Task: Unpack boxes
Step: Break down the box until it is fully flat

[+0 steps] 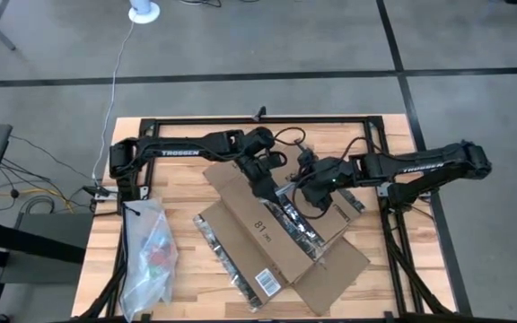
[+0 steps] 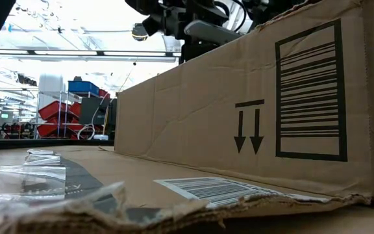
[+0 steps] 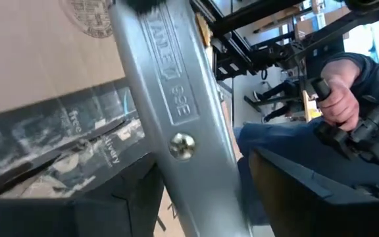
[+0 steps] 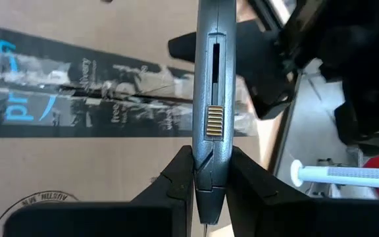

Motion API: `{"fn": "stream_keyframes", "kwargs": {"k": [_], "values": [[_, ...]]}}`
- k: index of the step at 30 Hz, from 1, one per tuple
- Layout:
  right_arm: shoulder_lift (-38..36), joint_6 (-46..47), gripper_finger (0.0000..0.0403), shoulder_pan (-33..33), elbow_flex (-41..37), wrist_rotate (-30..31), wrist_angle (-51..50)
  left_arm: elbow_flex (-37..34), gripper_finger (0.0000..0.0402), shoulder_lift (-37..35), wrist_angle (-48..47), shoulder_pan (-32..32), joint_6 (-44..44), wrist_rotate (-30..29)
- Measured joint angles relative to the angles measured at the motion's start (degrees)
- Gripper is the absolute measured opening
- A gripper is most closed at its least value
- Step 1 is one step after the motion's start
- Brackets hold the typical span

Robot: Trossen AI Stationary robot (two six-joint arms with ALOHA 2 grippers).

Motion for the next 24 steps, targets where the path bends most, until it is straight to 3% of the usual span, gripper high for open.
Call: {"fn": "stream_keyframes", "kwargs": {"k": [8,14,19,24], "values": [[-0.09,-0.09,0.0043,0.44,0.00,0.08,-0.28,0.00,0.0199,0.00,-0.11,0.15,0.14,0.30],[-0.24,0.72,0.0059,0.48,0.04,0.15,-0.63,-0.24,0.0107,0.20,-1.77,0.09,2.24,-2.27],[-0.64,0.98,0.0094,0.70,0.04,0.02,-0.59,0.00,0.0107,0.13,-2.21,-0.05,3.98,-3.77],[-2.05,2.93,0.0100,1.33,1.15,0.71,-5.30,0.00,0.0107,0.09,-3.34,-0.49,4.40,-5.30]]}}
